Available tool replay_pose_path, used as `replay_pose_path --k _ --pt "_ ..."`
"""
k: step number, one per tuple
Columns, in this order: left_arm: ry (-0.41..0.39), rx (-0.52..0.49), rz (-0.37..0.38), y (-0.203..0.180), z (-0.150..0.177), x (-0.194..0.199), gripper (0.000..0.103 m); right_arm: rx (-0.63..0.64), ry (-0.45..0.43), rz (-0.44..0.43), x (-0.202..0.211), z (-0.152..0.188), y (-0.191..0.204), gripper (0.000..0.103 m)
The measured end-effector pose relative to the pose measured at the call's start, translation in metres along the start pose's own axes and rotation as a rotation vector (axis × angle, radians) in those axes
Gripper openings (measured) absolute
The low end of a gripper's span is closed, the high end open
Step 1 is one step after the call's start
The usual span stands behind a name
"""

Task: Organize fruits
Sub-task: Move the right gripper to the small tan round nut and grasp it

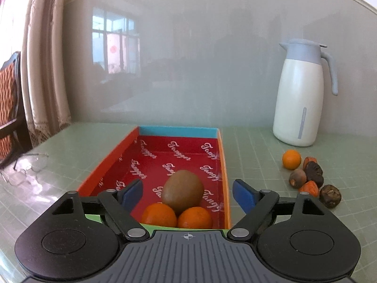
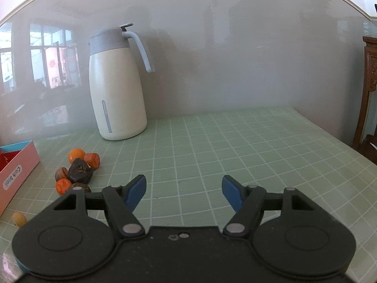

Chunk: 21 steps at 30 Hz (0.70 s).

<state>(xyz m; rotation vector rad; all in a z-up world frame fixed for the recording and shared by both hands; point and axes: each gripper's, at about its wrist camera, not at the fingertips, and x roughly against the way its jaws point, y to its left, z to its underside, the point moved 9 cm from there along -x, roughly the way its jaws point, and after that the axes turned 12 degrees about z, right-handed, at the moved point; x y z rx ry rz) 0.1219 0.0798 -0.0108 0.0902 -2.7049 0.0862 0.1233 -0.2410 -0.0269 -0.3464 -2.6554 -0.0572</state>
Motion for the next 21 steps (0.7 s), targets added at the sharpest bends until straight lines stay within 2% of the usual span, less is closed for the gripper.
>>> replay_pose_path --k 3,7,21 --pt "0.002 -0.022 -0.025 0.003 0.0 0.002 0.086 0.001 -0.002 -0.002 0.001 0.0 -0.001 0.071" --pt "-0.025 -0.019 -0.057 0.013 -0.004 0.01 0.099 -0.005 0.0 -0.002 0.002 0.001 -0.003 0.071" --pt "-0.025 0.03 -0.133 0.06 -0.001 0.021 0.103 0.011 0.008 -0.04 0.006 0.001 0.017 0.071"
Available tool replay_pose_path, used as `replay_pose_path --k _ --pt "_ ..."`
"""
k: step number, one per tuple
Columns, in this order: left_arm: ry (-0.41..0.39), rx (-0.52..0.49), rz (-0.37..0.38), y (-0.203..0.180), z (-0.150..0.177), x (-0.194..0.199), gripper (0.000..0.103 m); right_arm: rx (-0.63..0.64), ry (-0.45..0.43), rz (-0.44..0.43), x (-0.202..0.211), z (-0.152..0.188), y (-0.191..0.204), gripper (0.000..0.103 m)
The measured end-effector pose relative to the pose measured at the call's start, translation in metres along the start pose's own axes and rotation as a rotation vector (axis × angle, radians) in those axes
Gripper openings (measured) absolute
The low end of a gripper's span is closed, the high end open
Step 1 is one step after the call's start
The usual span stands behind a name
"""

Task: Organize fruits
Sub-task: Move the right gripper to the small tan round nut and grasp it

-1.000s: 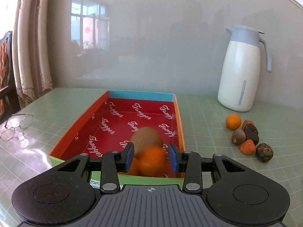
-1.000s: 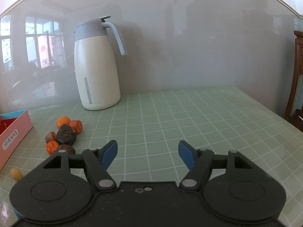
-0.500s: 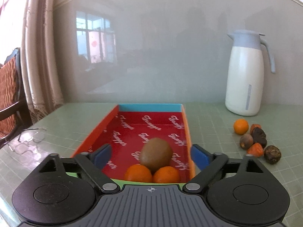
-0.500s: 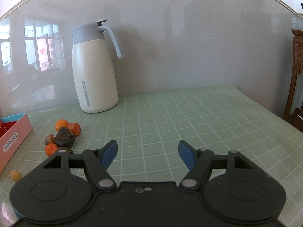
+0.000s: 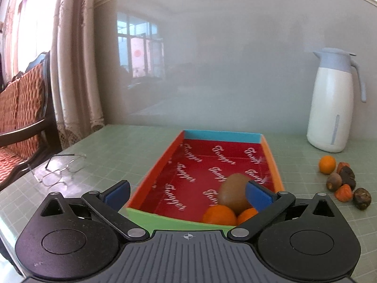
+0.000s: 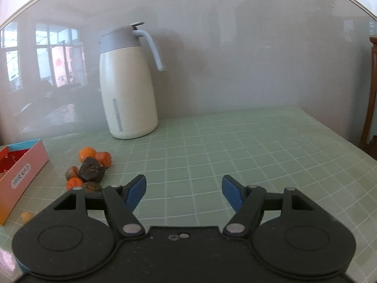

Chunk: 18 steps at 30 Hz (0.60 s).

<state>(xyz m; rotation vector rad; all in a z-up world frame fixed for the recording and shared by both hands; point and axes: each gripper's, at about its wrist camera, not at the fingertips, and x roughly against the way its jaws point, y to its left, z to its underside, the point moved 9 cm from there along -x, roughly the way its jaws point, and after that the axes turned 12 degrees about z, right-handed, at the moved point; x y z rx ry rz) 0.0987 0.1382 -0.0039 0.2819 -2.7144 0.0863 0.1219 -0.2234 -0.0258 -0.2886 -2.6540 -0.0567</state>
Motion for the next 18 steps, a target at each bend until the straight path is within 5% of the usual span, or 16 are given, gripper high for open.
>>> replay_pose_path --k 18 --pt "0.013 0.051 -0.029 0.038 0.007 0.005 0.103 0.112 0.006 -0.142 0.015 0.013 0.087 0.071"
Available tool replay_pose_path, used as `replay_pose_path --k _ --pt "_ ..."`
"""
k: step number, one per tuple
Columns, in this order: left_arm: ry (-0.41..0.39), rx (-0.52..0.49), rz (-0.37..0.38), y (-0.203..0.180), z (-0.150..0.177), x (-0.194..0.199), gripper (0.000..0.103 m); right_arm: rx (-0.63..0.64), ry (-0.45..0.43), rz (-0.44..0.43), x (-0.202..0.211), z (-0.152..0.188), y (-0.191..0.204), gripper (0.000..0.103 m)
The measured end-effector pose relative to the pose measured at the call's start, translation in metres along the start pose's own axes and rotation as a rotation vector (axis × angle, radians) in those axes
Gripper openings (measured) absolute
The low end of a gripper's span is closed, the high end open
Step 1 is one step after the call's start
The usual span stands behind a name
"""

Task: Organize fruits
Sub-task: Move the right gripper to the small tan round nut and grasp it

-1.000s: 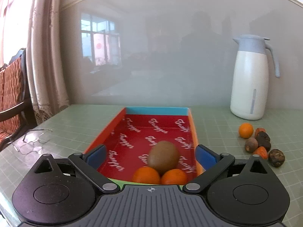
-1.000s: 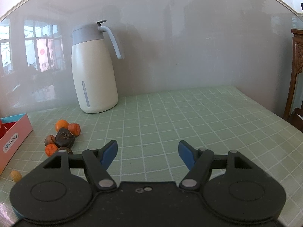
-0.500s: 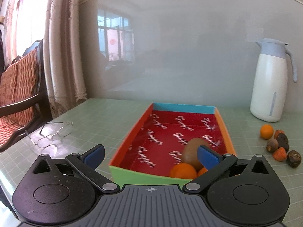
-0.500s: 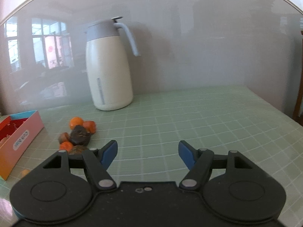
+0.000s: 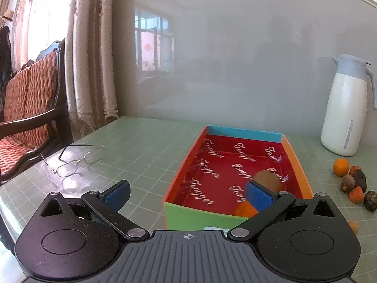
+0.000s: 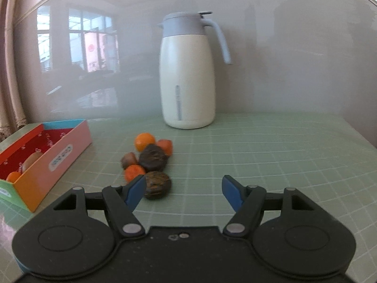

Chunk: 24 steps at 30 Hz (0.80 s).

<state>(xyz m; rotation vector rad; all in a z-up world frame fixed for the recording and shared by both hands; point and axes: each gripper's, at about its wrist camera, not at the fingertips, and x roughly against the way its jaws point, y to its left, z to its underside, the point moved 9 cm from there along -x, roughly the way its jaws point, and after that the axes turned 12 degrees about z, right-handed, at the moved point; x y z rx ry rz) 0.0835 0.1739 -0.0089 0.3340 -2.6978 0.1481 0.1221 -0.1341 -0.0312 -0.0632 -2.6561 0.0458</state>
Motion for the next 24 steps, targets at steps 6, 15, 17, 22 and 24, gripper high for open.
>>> replay_pose_path --k 6,15,17,22,24 --pt "0.0 0.016 -0.017 0.01 0.0 0.002 0.103 0.035 0.001 -0.05 0.002 0.003 0.025 0.07" --pt "0.001 0.035 -0.03 0.025 0.002 0.004 0.103 0.111 0.004 -0.12 0.008 0.011 0.07 0.069" --pt "0.001 0.037 -0.034 0.027 0.002 0.005 0.103 0.135 0.001 -0.131 0.01 0.013 0.08 0.069" --pt "0.003 0.044 -0.039 0.035 0.003 0.006 0.103 0.173 -0.004 -0.157 0.014 0.019 0.099 0.064" --pt "0.001 0.047 -0.044 0.039 0.004 0.007 0.103 0.185 -0.002 -0.163 0.014 0.02 0.105 0.062"
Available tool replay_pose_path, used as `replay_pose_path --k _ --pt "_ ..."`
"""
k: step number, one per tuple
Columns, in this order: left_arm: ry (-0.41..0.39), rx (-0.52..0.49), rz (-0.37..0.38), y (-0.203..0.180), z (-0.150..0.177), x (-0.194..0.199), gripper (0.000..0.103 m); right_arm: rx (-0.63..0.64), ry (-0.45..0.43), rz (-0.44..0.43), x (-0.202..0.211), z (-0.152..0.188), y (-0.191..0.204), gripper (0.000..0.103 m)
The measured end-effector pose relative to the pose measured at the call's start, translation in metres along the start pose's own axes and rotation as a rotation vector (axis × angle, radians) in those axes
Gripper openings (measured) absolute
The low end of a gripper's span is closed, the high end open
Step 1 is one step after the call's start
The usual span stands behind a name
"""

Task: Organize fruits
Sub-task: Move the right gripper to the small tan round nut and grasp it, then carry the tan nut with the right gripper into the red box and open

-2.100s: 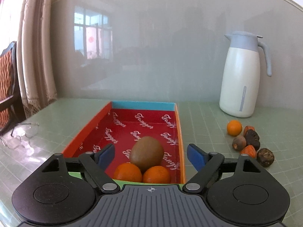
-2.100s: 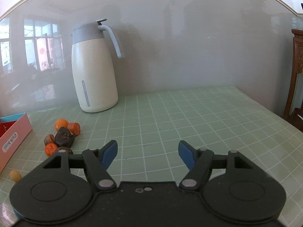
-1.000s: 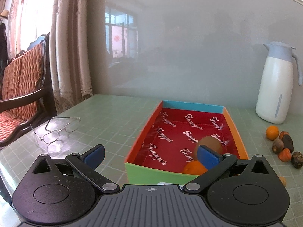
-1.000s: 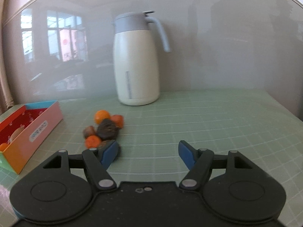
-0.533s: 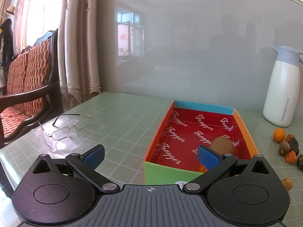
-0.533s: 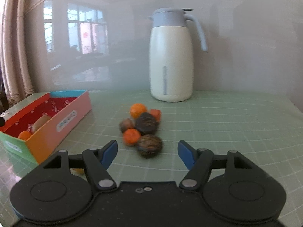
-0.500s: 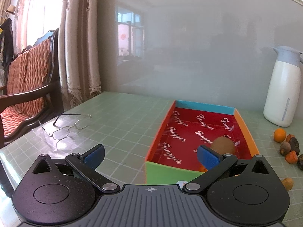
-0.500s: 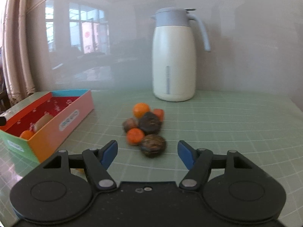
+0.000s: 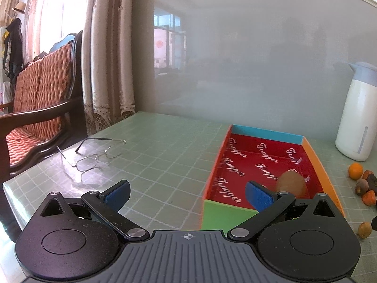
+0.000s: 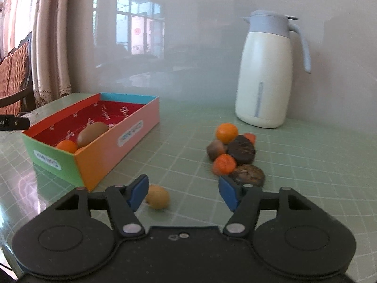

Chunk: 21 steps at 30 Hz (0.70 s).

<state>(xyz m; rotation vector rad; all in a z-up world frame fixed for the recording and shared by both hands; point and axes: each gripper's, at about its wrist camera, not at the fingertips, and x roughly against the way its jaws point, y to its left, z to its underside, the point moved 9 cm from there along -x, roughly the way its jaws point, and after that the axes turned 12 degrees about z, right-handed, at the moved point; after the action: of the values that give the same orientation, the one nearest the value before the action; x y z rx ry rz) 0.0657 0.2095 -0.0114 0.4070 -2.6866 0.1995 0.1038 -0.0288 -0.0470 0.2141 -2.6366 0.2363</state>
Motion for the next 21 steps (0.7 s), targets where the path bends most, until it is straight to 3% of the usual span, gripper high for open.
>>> replay_pose_path --k 12,15,21 --pt "0.011 0.034 -0.023 0.027 0.003 0.001 0.103 0.067 0.04 -0.022 -0.011 0.006 0.03 0.038" --pt "0.012 0.041 -0.021 0.028 0.005 0.0 0.103 0.08 0.059 -0.02 -0.014 0.009 0.033 0.025" --pt "0.009 0.046 -0.017 0.03 0.005 0.0 0.103 0.074 0.064 -0.027 -0.012 0.008 0.038 0.025"
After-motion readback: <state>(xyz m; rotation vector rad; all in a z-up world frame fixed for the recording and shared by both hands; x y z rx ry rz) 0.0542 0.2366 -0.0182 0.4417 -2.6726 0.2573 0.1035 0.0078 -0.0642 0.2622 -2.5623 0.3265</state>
